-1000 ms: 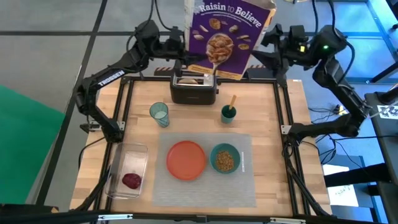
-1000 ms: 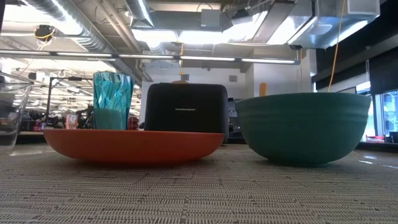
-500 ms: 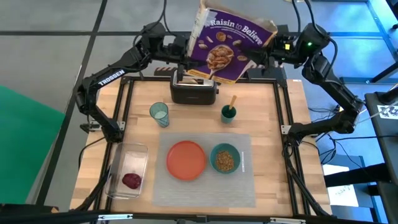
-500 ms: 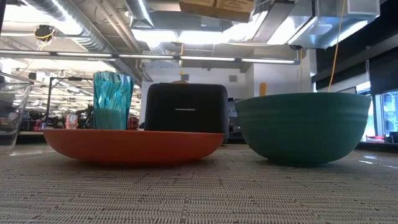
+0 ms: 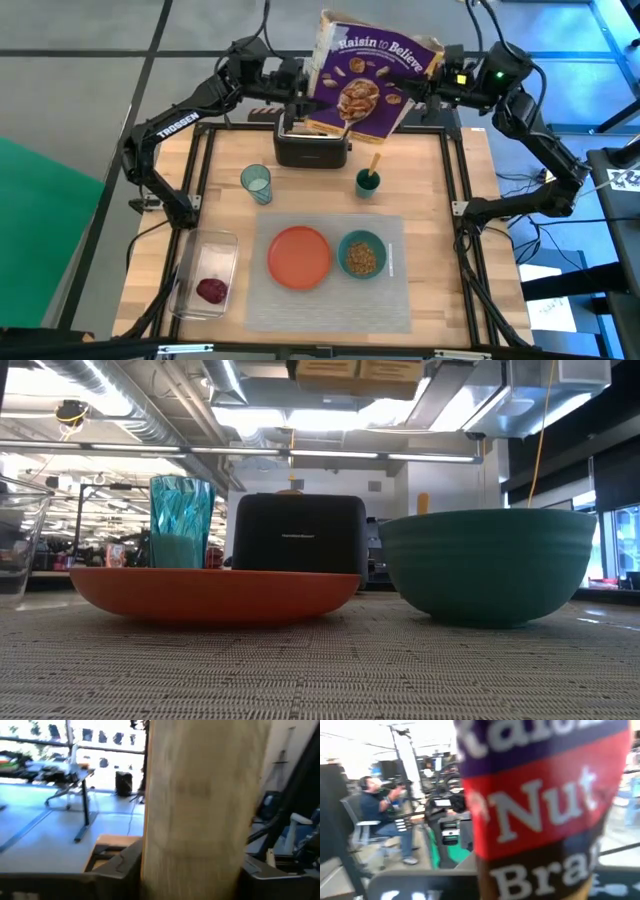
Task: Arrange a breakfast setting
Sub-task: Pour the cereal from the violet cereal box into the green bowl
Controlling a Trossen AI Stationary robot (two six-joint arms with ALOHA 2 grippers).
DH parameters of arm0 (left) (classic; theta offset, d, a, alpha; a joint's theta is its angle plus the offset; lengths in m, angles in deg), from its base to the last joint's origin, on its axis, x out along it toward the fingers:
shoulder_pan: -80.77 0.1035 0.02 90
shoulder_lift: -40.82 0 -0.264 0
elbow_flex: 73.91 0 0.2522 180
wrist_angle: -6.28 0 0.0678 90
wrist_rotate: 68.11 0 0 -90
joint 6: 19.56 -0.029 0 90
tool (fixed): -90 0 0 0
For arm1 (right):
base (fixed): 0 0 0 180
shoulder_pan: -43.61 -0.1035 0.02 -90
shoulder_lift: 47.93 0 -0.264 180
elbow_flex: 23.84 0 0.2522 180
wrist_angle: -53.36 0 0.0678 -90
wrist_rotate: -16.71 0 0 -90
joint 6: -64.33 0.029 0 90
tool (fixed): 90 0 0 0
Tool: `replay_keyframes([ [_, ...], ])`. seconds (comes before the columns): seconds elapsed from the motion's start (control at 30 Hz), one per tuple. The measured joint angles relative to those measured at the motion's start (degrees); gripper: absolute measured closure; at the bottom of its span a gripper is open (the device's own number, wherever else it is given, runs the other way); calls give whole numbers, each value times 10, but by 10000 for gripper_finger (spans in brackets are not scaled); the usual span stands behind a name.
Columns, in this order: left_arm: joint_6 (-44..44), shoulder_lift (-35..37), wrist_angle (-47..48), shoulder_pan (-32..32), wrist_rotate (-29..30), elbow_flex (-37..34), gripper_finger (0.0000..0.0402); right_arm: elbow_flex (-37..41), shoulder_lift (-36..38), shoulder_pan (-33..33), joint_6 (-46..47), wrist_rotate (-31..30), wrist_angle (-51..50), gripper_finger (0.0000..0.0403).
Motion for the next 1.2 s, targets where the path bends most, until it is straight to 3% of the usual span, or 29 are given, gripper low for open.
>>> replay_keyframes([
  [0.1, -17, 10, 32, 14, 39, 0, 185, 0, 26, 0, -33, -40, -37, 400],
  [0.33, -27, 54, 53, 48, 63, 0, 125, 18, 99, 0, -114, -240, -182, 402],
  [0.43, -27, 63, 54, 43, 62, 0, 116, 102, 148, 0, -111, -293, -168, 402],
  [0.6, -27, 66, 64, 23, 65, 0, 116, 328, 262, 0, -90, -351, -55, 402],
  [0.83, -47, 65, 102, -8, 85, 0, 117, 588, 402, 0, -62, -370, 56, 403],
  [1.03, -47, 65, 106, -22, 112, 0, 117, 698, 465, 1, -65, -454, 89, 403],
  [1.2, -47, 65, 117, -35, 129, 0, 117, 730, 477, 1, -66, -461, 99, 403],
])
